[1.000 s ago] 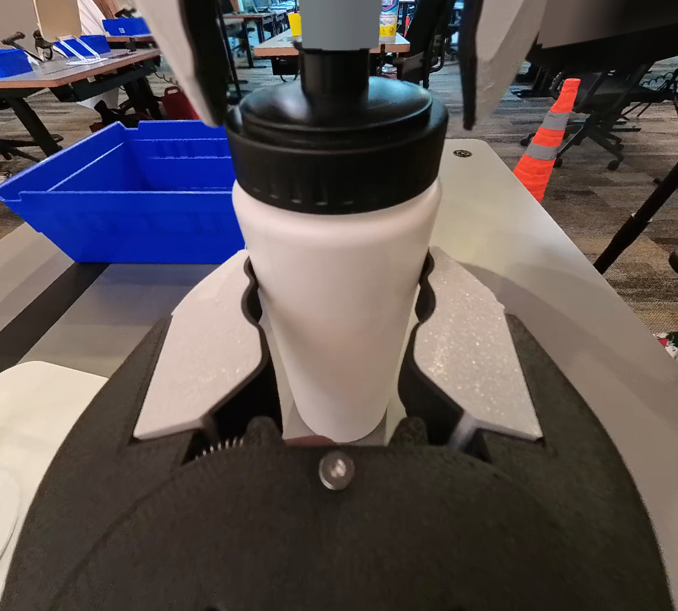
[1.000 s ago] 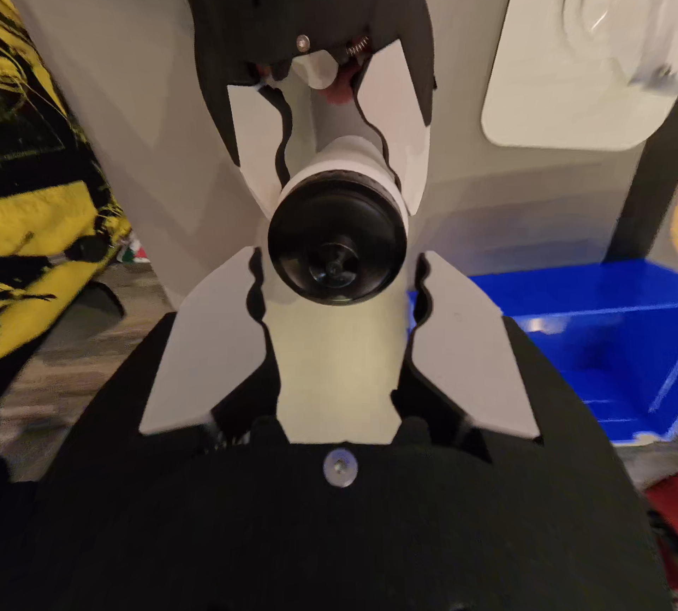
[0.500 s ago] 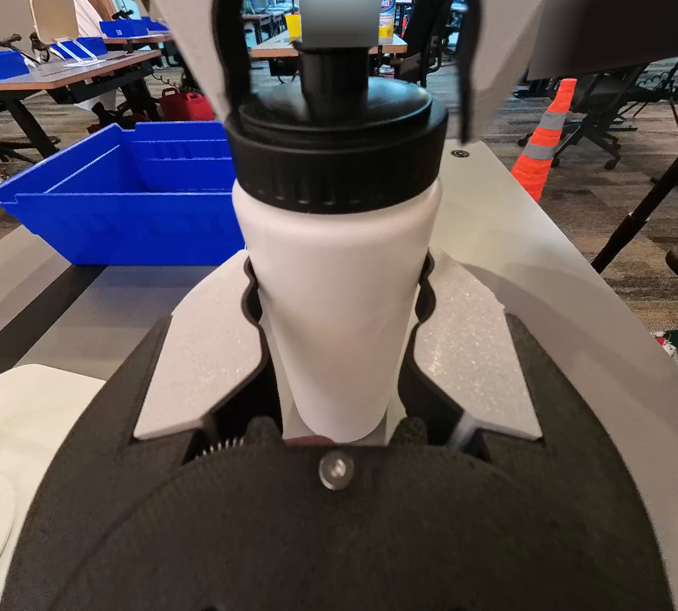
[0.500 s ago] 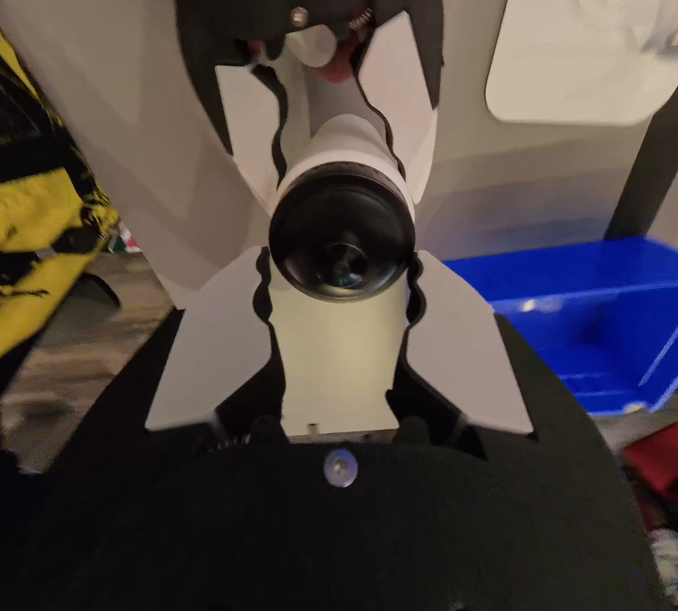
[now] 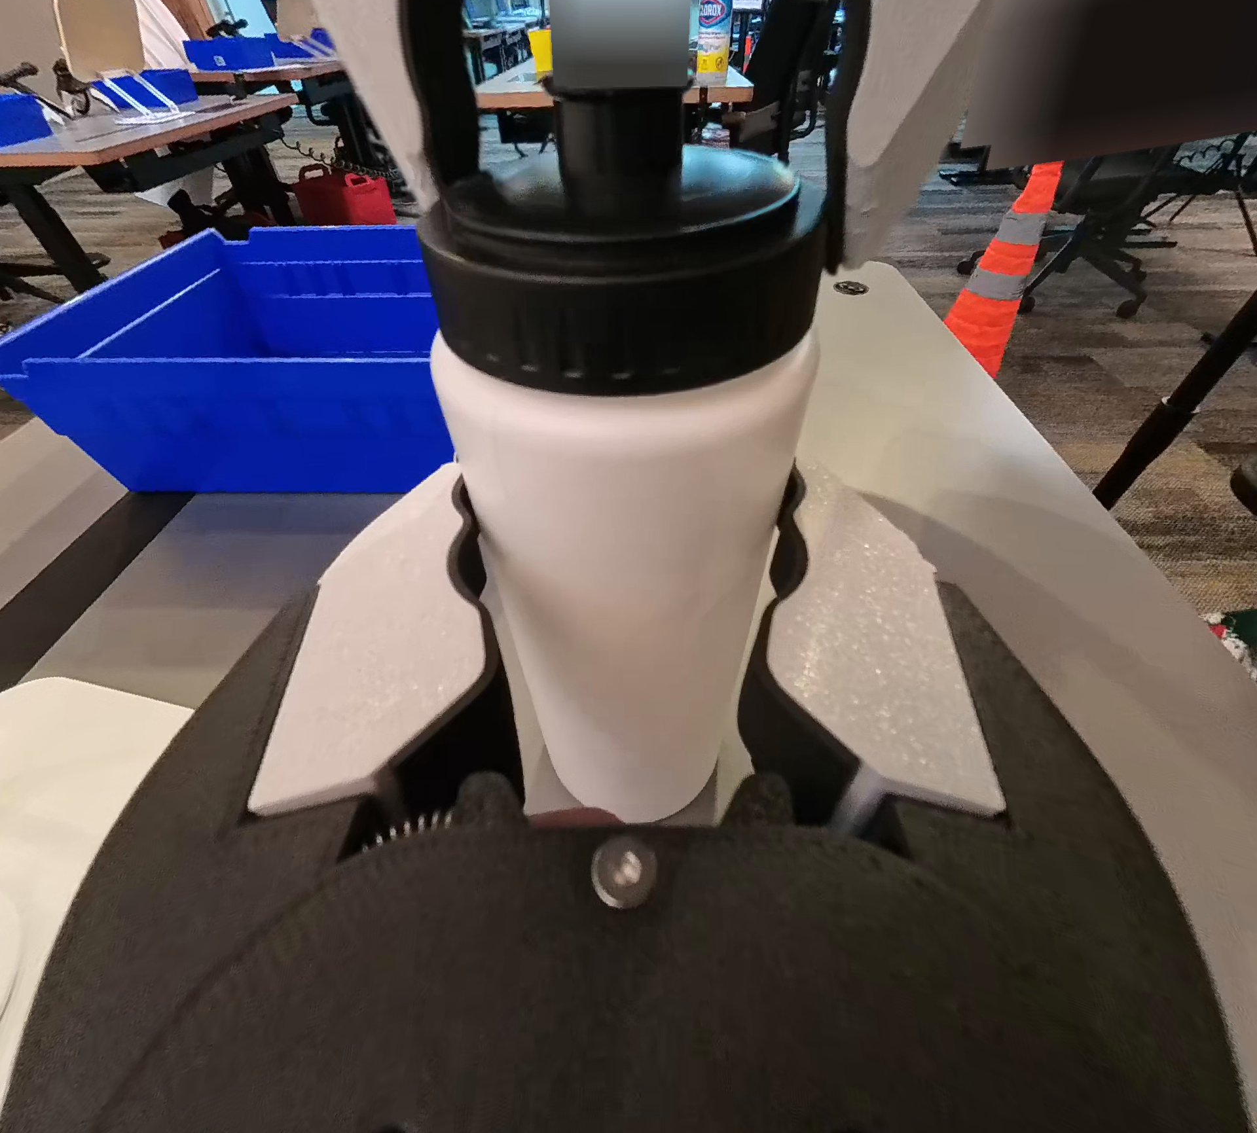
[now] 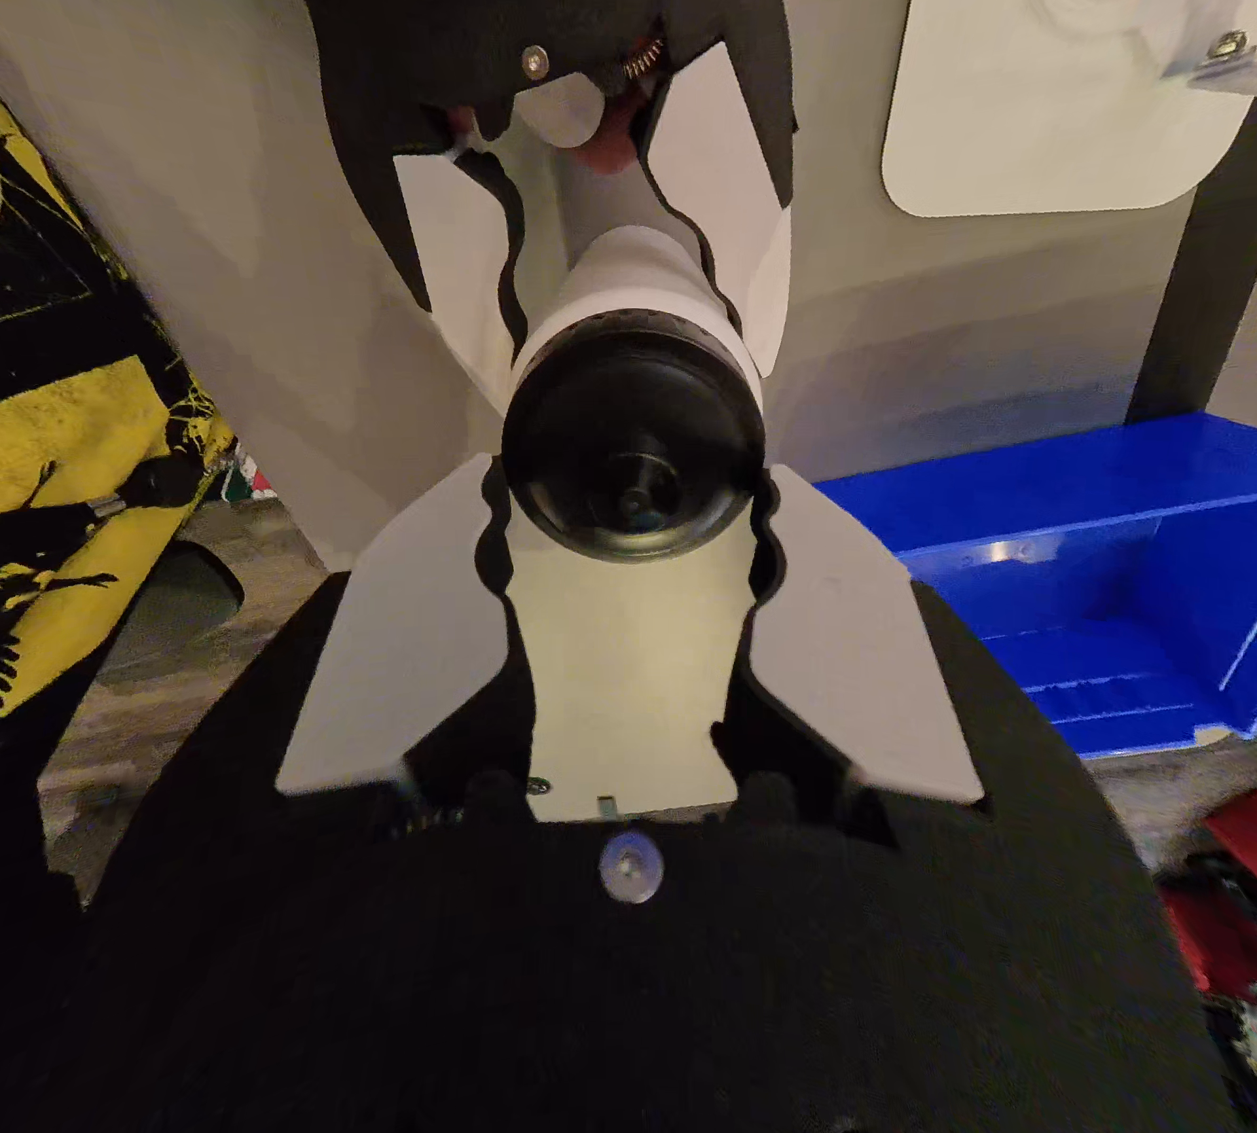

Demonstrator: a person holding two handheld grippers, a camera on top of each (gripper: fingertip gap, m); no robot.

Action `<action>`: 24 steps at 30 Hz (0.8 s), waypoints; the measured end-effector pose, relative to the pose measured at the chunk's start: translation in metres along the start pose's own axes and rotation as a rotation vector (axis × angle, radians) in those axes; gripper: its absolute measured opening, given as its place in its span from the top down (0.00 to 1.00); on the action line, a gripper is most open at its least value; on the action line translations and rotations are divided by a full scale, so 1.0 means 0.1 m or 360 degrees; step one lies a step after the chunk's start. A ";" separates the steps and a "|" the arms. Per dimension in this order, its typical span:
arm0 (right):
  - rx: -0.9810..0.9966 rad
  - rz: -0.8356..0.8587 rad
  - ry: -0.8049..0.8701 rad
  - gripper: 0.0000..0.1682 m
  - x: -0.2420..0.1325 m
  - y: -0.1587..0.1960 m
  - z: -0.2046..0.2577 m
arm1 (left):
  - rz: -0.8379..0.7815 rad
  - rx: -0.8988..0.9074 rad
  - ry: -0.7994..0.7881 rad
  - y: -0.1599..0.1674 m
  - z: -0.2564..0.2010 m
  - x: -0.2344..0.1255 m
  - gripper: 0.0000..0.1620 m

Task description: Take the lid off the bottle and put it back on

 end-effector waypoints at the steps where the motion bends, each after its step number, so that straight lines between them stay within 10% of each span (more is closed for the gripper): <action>1: -0.0100 0.0003 0.0001 0.59 -0.01 -0.01 0.00 | -0.0001 0.0002 0.0002 0.00 0.00 0.00 0.48; 7: -0.0532 0.0039 0.0074 0.58 0.01 -0.02 0.01 | 0.0000 0.0000 0.0006 0.00 0.00 0.00 0.48; 15: -0.0001 -0.0012 0.0007 0.58 0.02 0.00 0.00 | -0.0010 -0.0009 0.0009 0.00 0.00 0.00 0.48; 24: -0.0511 0.0041 0.0067 0.57 0.06 0.01 0.04 | -0.0011 0.0000 0.0024 0.00 -0.03 0.01 0.48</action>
Point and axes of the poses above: each gripper's, where its closed fingertips meet, x out along the fingers, y out of its underside, z = x × y across the jaws, the point moved 7 cm from there along -x, back along the fingers, and after that the axes turned 4 degrees about x, right-handed, at the moved point
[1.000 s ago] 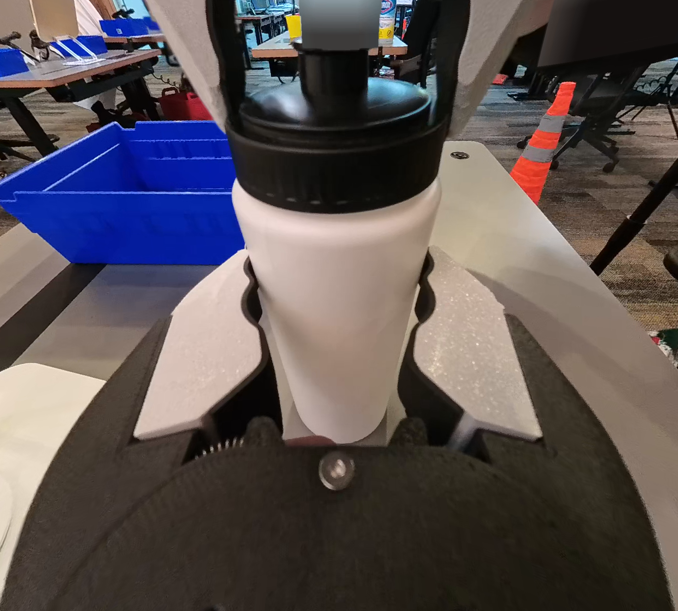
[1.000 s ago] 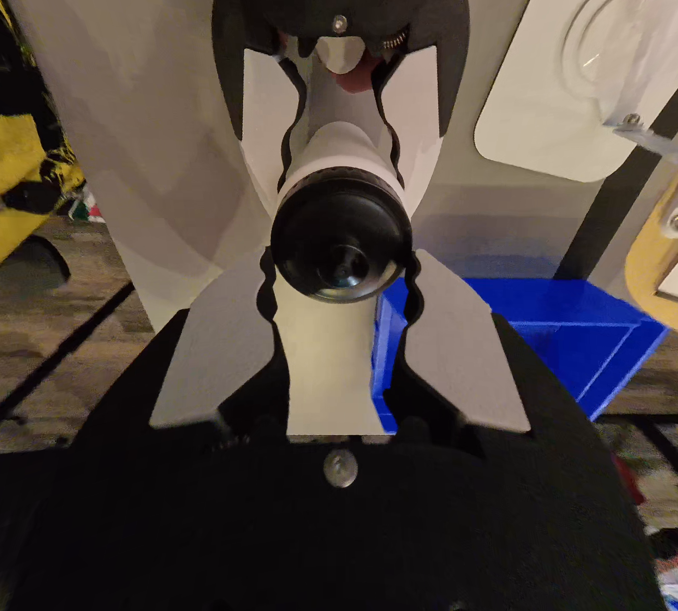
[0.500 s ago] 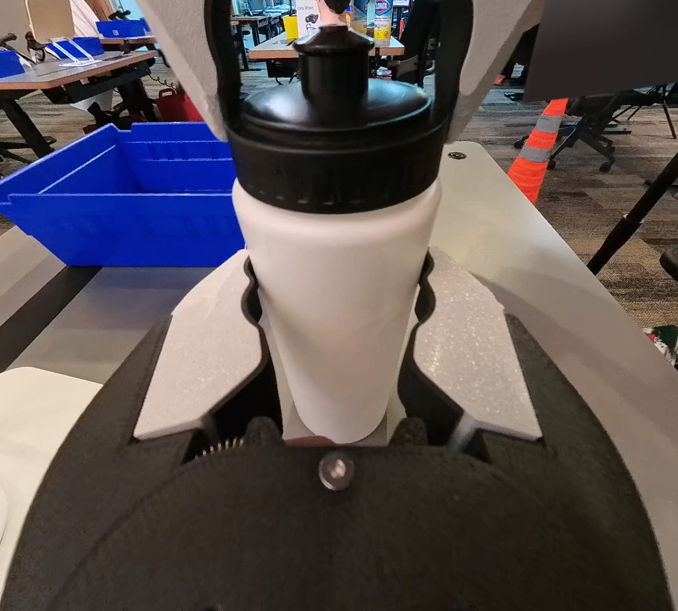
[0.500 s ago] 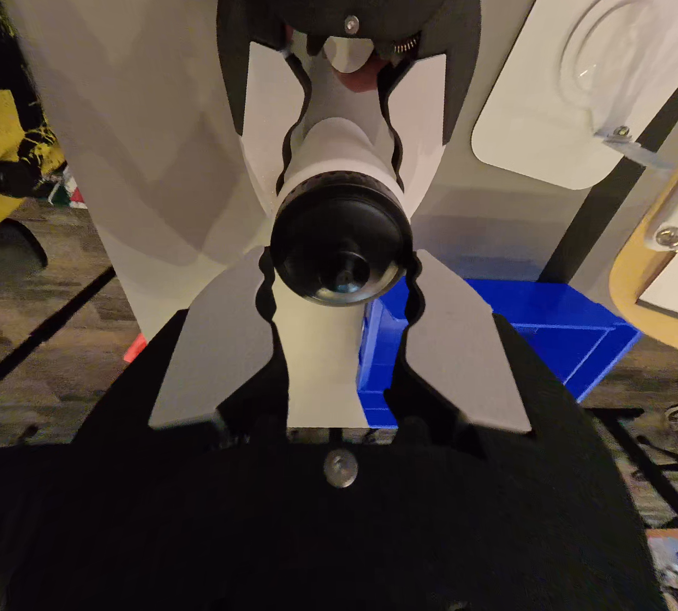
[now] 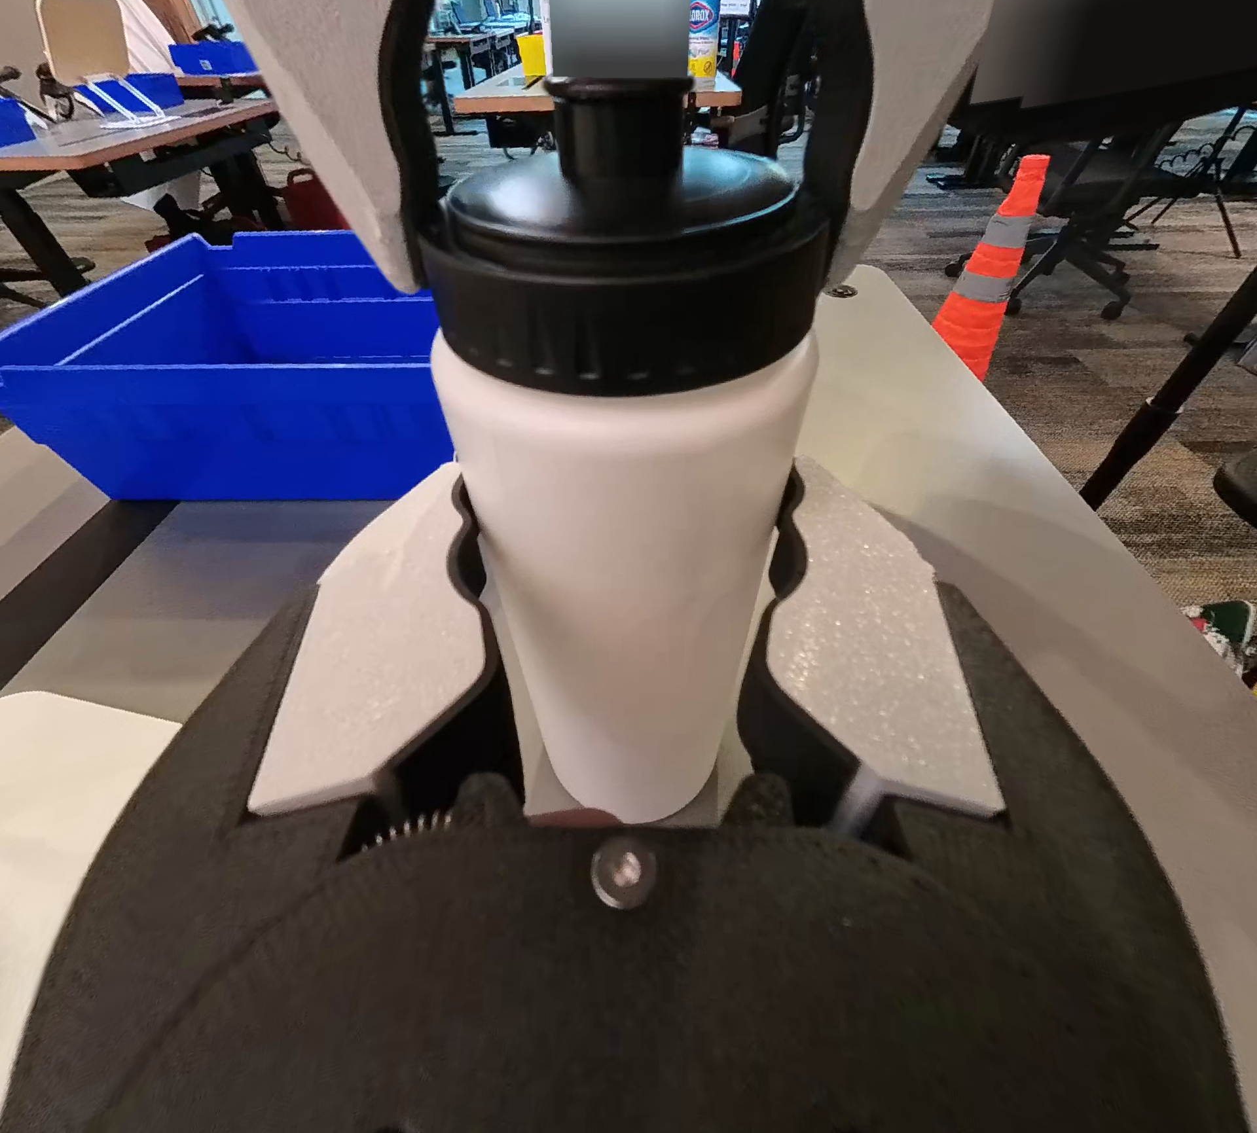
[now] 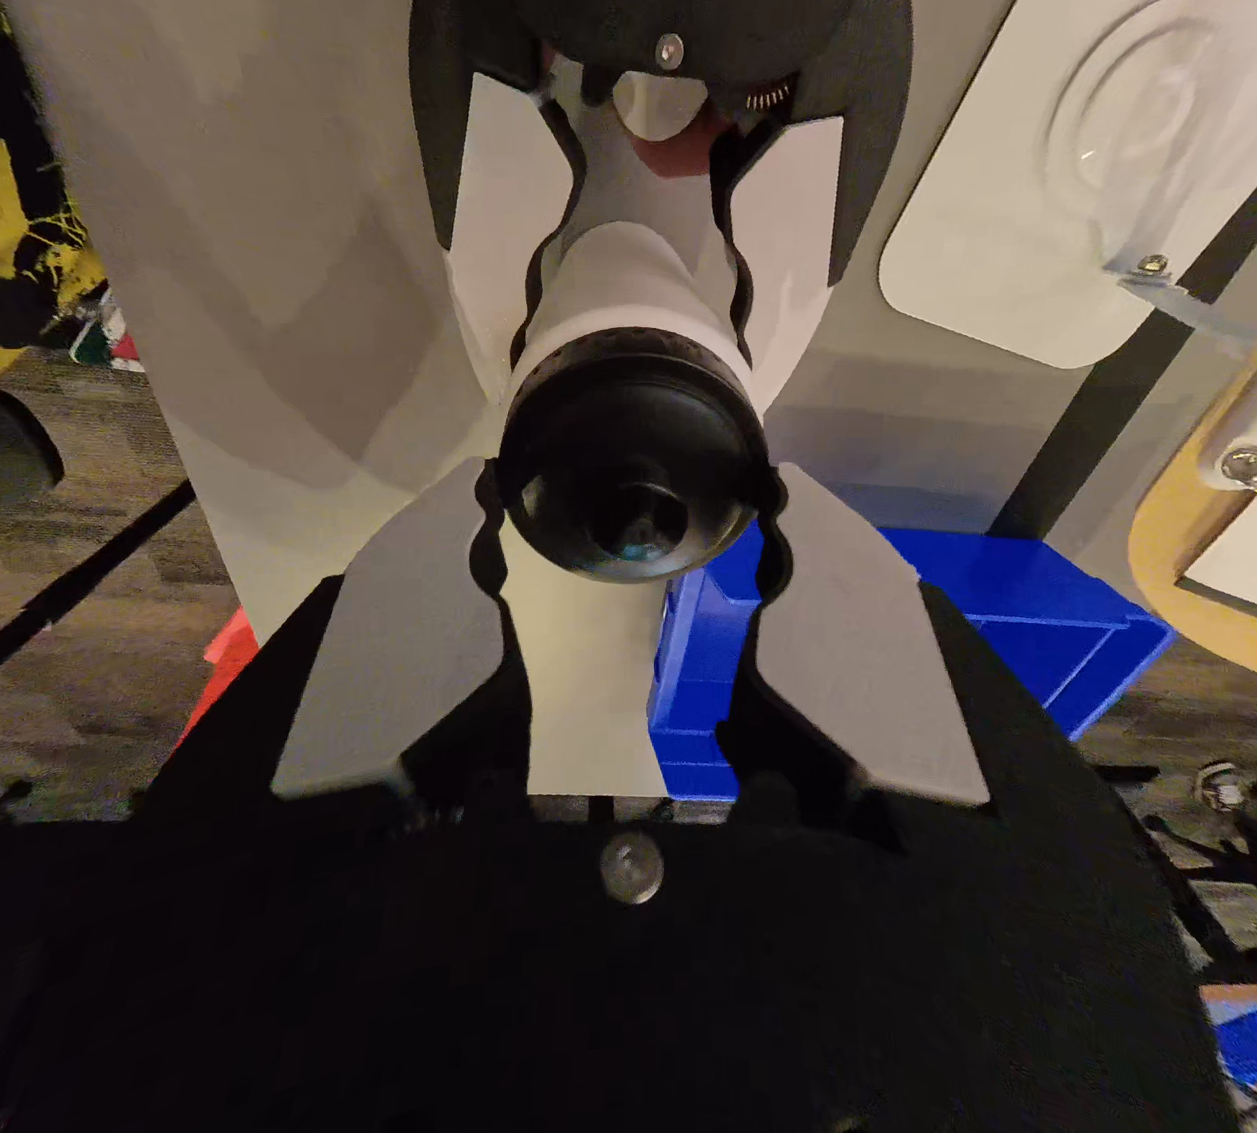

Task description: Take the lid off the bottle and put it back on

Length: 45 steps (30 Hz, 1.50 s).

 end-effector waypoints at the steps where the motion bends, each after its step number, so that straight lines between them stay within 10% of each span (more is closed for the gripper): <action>1: 0.0060 -0.0002 -0.0009 0.57 0.00 0.00 -0.01 | 0.0000 0.0000 -0.0003 0.00 0.00 0.00 0.48; 7: 0.0483 -0.0090 -0.0048 0.57 0.00 0.00 -0.02 | -0.0017 -0.0022 -0.0001 0.01 0.02 -0.01 0.49; 19: -0.0062 -0.0023 -0.0010 0.55 0.06 0.08 -0.01 | -0.0029 -0.0008 0.0009 0.01 -0.01 0.01 0.48; 29: 0.0487 -0.0114 -0.0079 0.55 0.07 0.08 -0.02 | -0.0045 -0.0030 -0.0010 0.01 0.01 -0.01 0.49; 39: -0.0112 -0.0016 0.0018 0.55 0.04 0.04 0.01 | -0.0032 -0.0006 0.0010 0.00 -0.03 0.03 0.49; 45: 0.0279 -0.0018 -0.0041 0.55 0.04 0.02 0.00 | -0.0042 -0.0016 0.0004 0.01 -0.02 0.01 0.49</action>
Point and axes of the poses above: each gripper's, where its closed fingertips meet, x out along the fingers, y out of its underside, z = x × y across the jaws, the point moved 7 cm from there along -x, back along the fingers, and after that the axes turned 4 degrees about x, right-handed, at the moved point
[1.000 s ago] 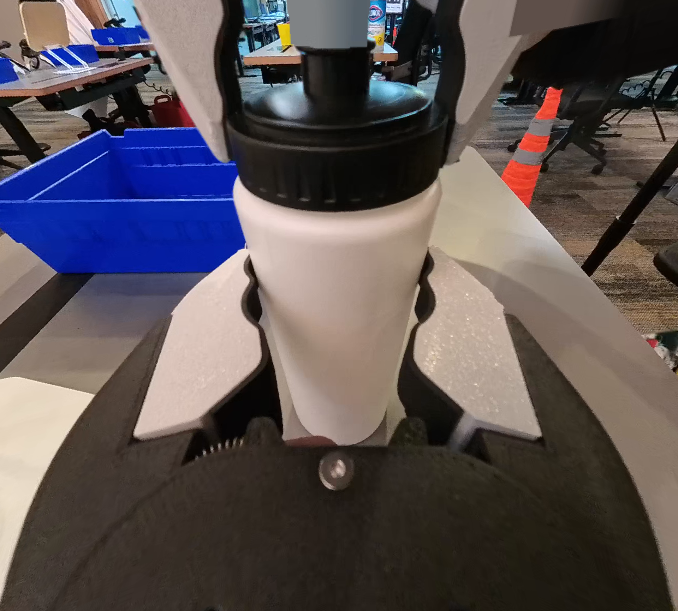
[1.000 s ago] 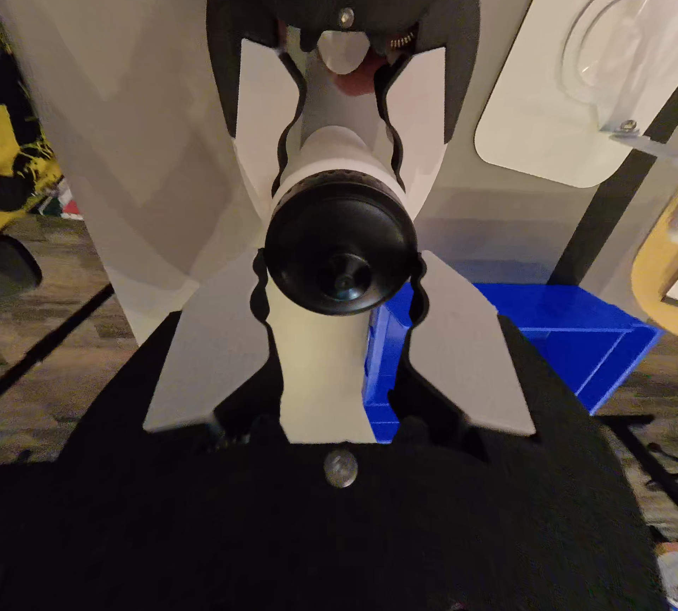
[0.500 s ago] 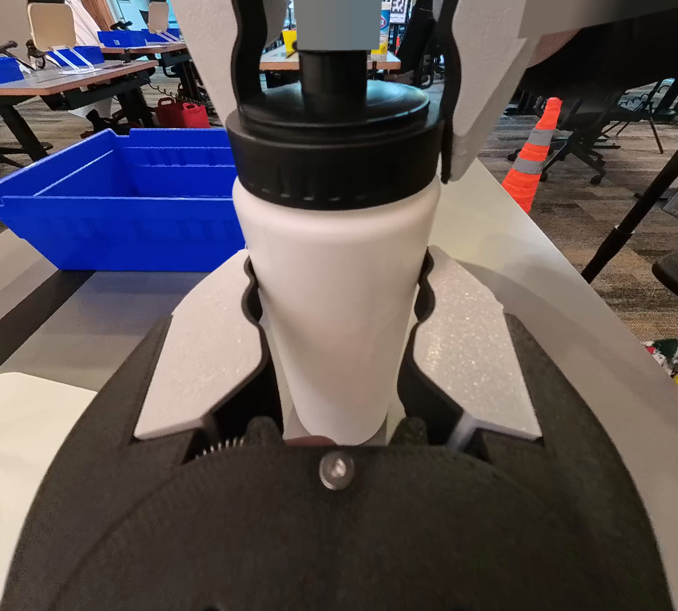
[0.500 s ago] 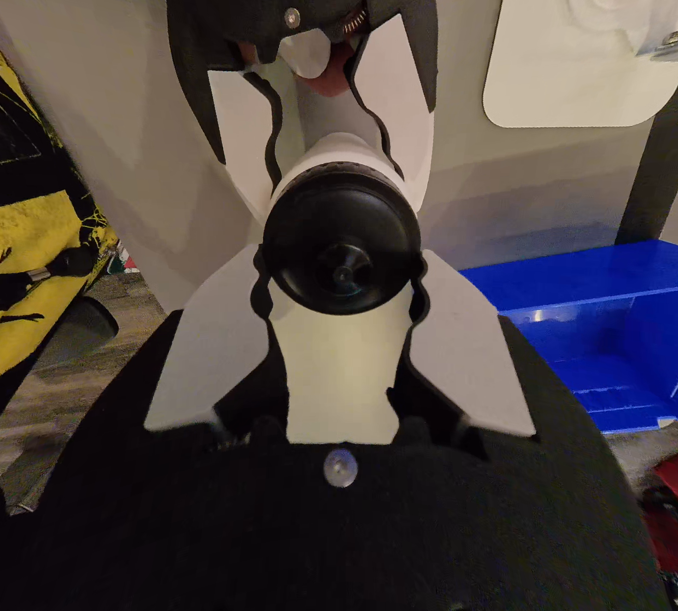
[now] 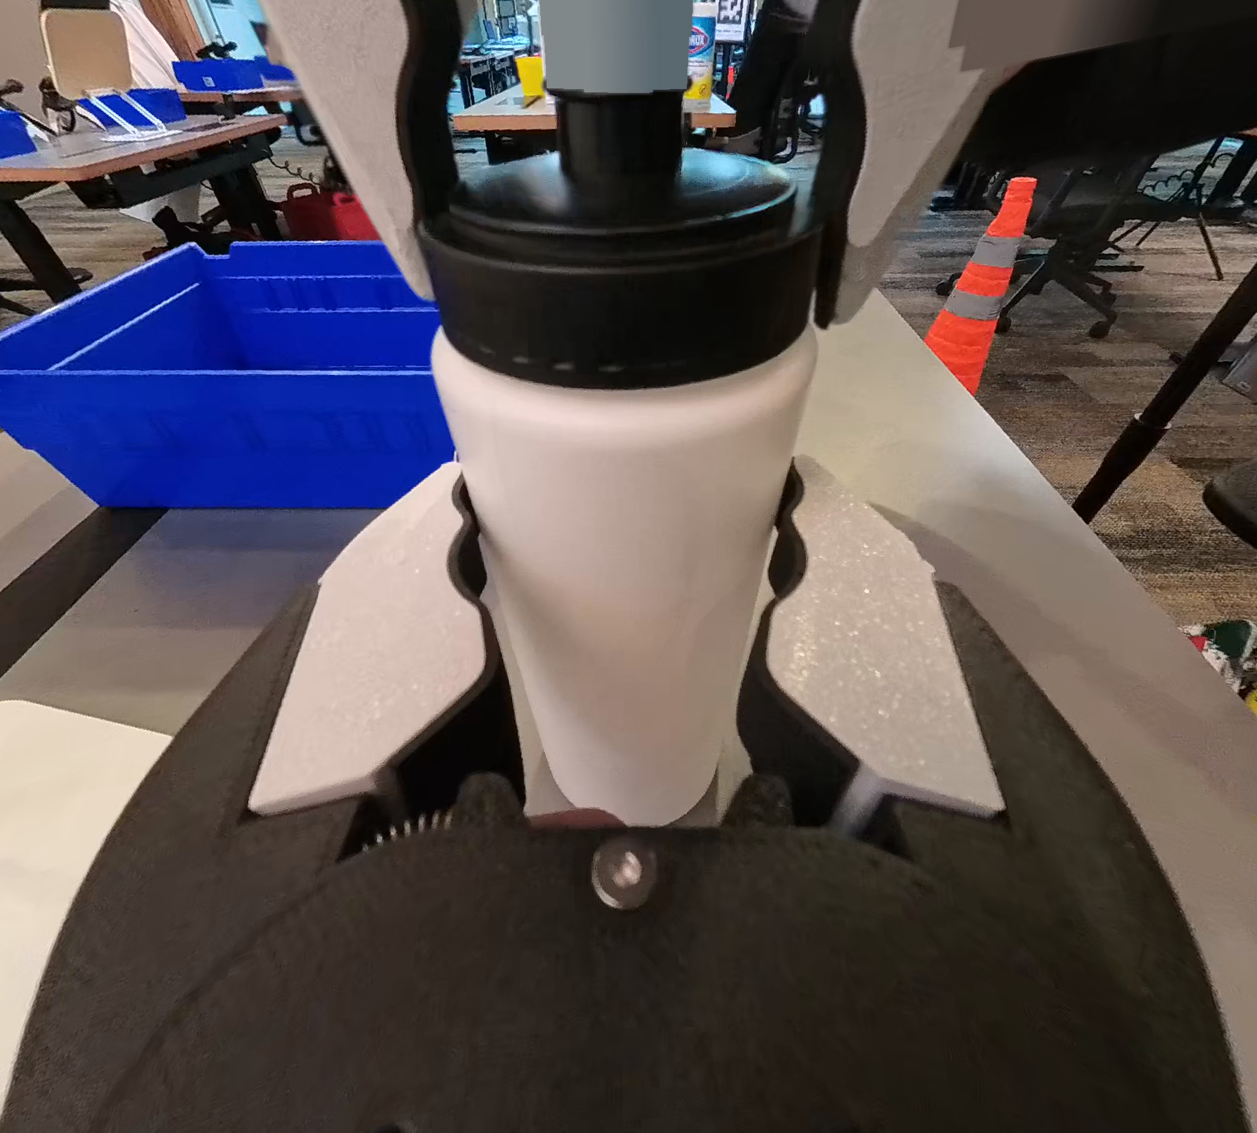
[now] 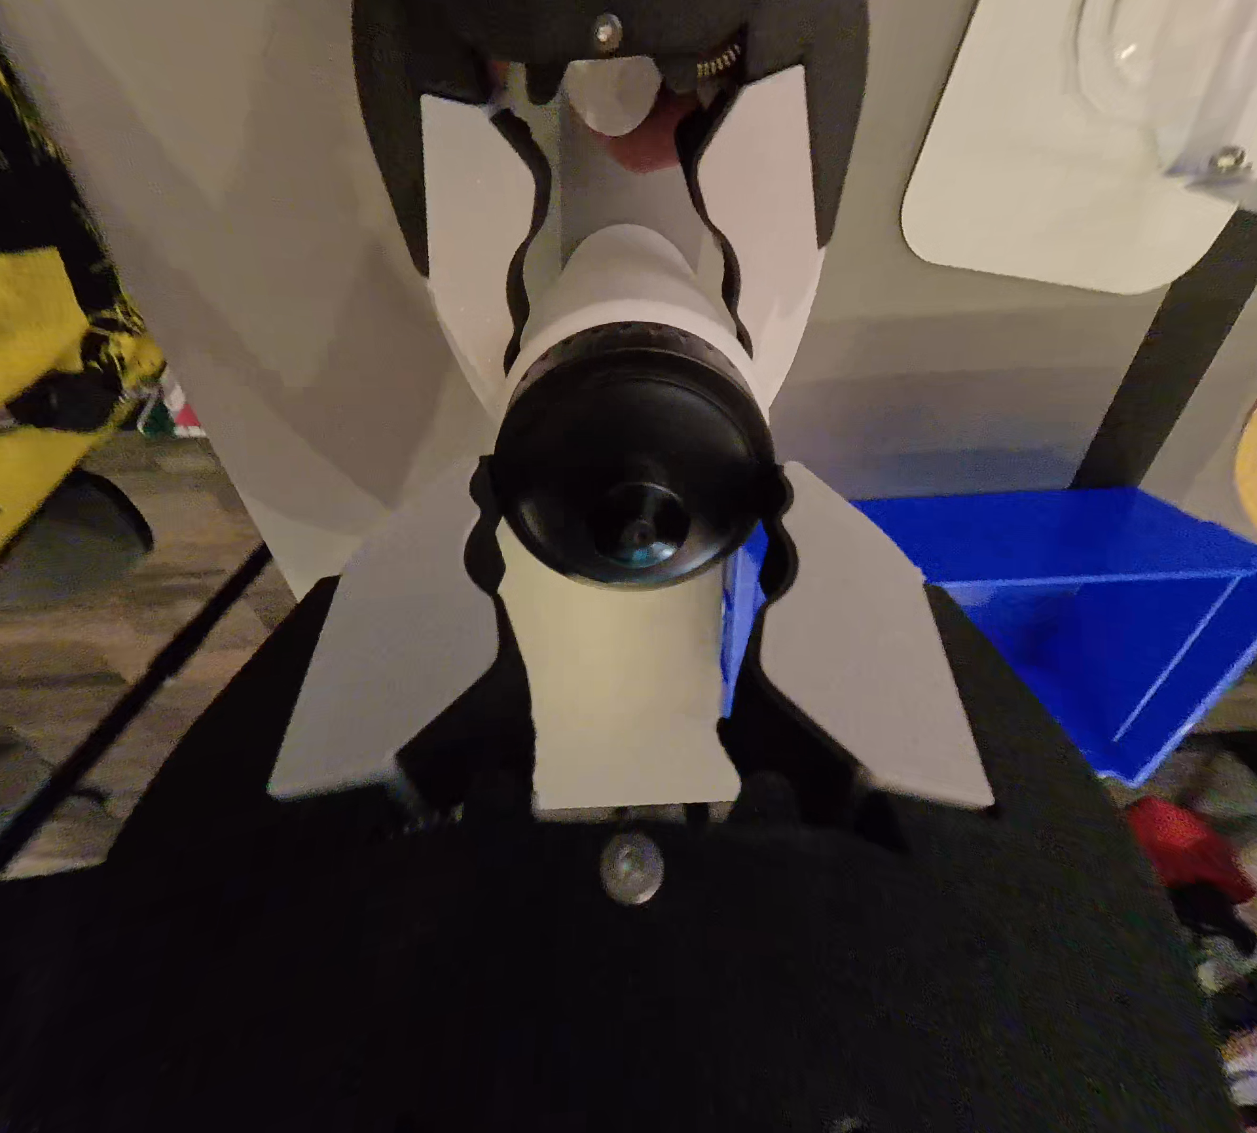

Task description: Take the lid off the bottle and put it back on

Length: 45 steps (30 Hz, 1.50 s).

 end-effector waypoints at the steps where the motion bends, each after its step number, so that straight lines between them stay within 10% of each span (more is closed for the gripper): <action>1: 0.0127 -0.0029 -0.0007 0.55 0.00 -0.01 0.00 | -0.0005 -0.0007 -0.0001 0.00 0.01 -0.01 0.49; 13: -0.0306 0.0012 0.0025 0.56 -0.03 0.02 0.02 | 0.0004 0.0010 0.0009 0.00 -0.02 0.03 0.49; 23: 0.0316 -0.0073 -0.0010 0.56 -0.02 0.03 0.03 | -0.0001 0.0004 0.0001 0.00 -0.02 0.03 0.49; 31: -0.0301 -0.0037 0.0030 0.57 -0.07 0.01 0.03 | -0.0003 0.0009 0.0009 0.00 -0.03 0.04 0.49; 38: 0.0314 -0.0091 -0.0037 0.57 -0.06 0.02 0.01 | 0.0003 -0.0006 0.0015 0.02 -0.01 0.03 0.49; 45: 0.0239 -0.0084 -0.0078 0.57 -0.05 0.03 0.01 | 0.0013 0.0006 0.0013 0.01 -0.03 0.03 0.49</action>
Point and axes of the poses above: each gripper's, where its closed fingertips meet, x out along the fingers, y out of its underside, z = x × y across the jaws, the point moved 7 cm from there along -x, back along the fingers, and after that the axes turned 4 degrees about x, right-handed, at the moved point
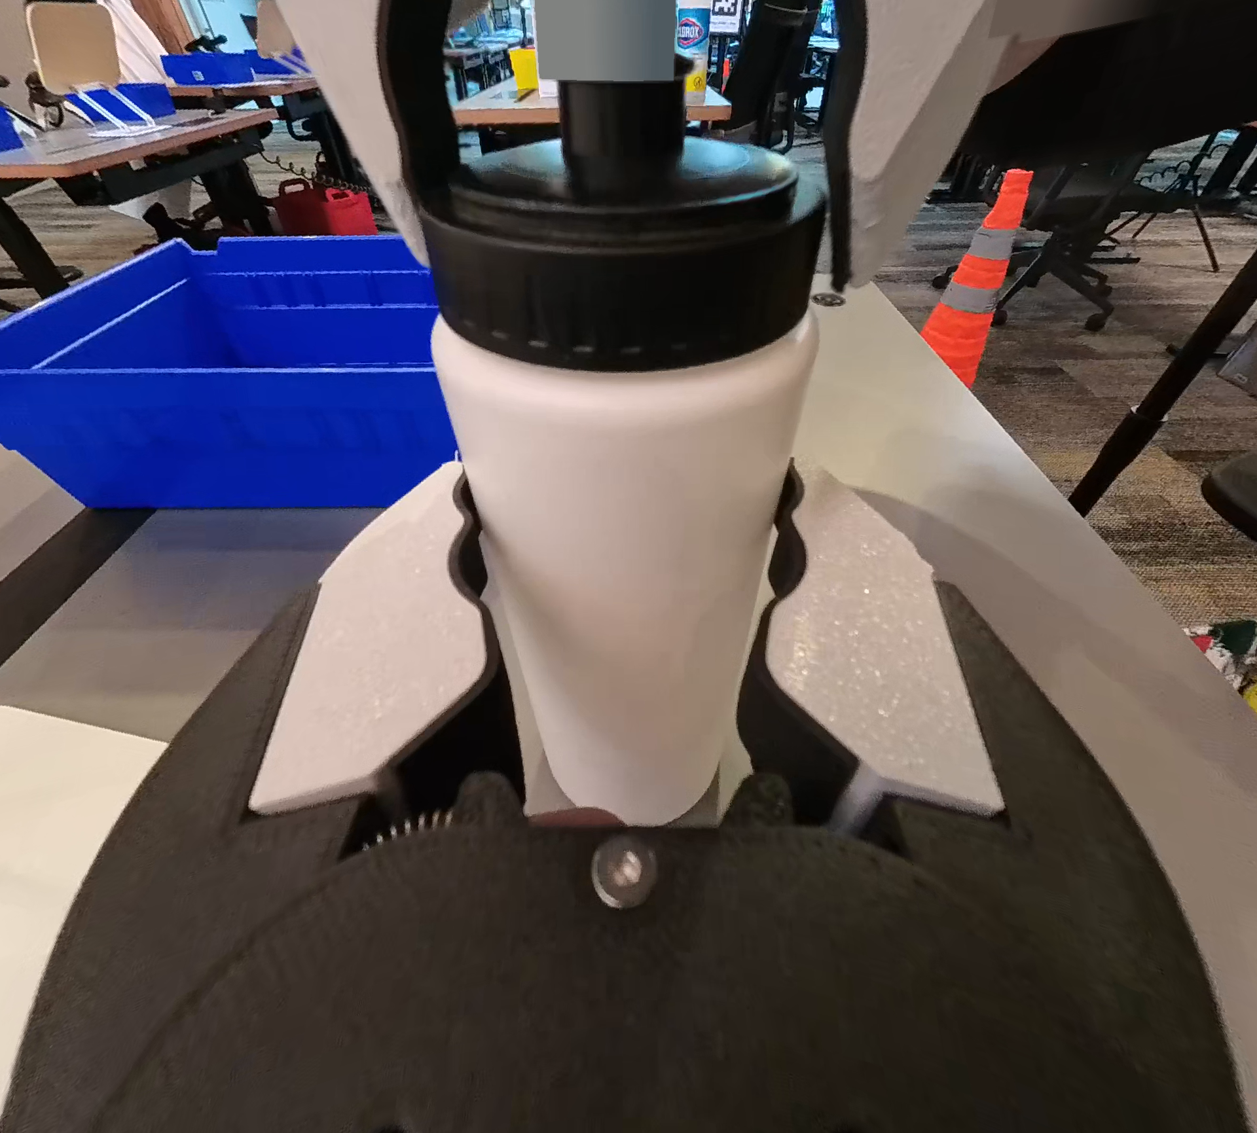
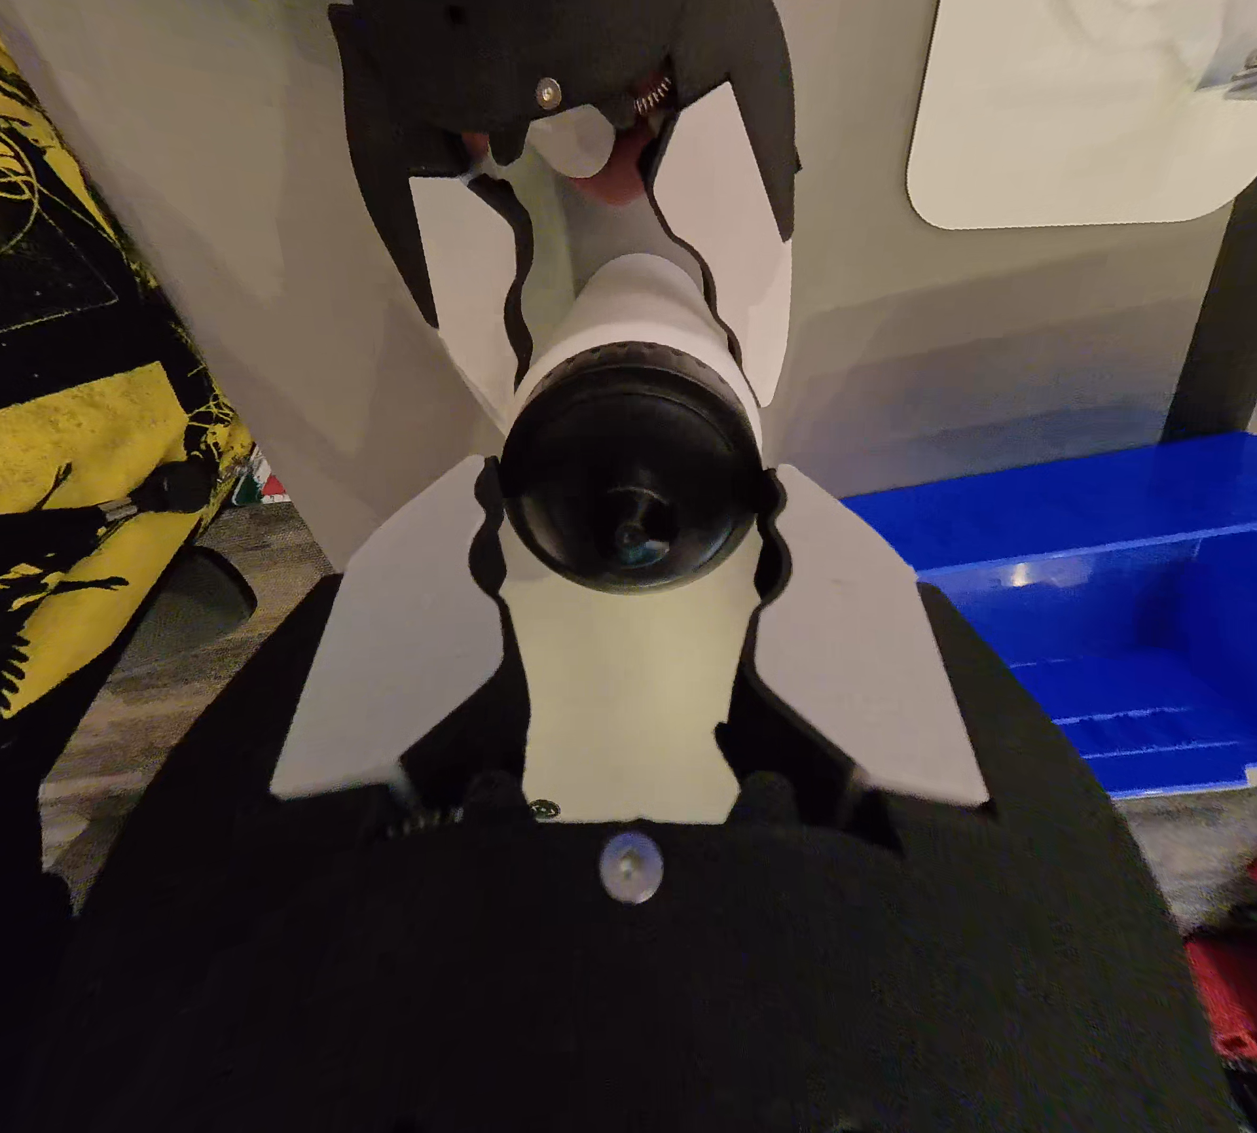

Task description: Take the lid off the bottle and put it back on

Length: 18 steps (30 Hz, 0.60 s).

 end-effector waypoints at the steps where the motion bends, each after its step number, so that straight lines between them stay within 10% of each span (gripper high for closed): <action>1: -0.0037 0.0017 -0.0007 0.56 0.00 0.01 0.00 | 0.0003 0.0002 0.0001 0.00 0.00 0.00 0.49; 18: -0.0032 -0.0060 0.0052 0.59 -0.04 0.09 0.01 | -0.0002 0.0003 0.0000 0.00 0.00 0.00 0.49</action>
Point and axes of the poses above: each gripper's, where its closed fingertips meet, x out along the fingers, y out of its underside, z = x × y across the jaws, the point moved 7 cm from there along -x, back along the fingers, and after that the axes turned 4 degrees about x, right-handed, at the moved point
